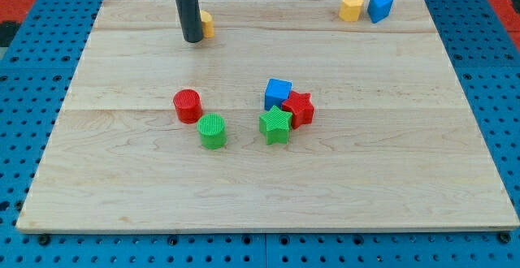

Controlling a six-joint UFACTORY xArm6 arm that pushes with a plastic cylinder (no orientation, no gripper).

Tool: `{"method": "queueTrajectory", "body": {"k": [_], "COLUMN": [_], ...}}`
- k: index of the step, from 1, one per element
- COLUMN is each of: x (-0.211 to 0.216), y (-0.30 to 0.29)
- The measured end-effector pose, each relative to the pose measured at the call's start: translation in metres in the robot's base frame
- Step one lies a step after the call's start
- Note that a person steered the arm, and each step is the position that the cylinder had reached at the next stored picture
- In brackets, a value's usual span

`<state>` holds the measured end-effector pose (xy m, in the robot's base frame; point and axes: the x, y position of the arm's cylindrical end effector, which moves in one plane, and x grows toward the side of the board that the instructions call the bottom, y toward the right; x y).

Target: Move yellow heart towards top left

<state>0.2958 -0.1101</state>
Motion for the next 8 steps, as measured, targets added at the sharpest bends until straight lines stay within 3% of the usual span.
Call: {"method": "queueTrajectory", "body": {"k": [8], "x": [-0.0018], "y": [0.0082]}}
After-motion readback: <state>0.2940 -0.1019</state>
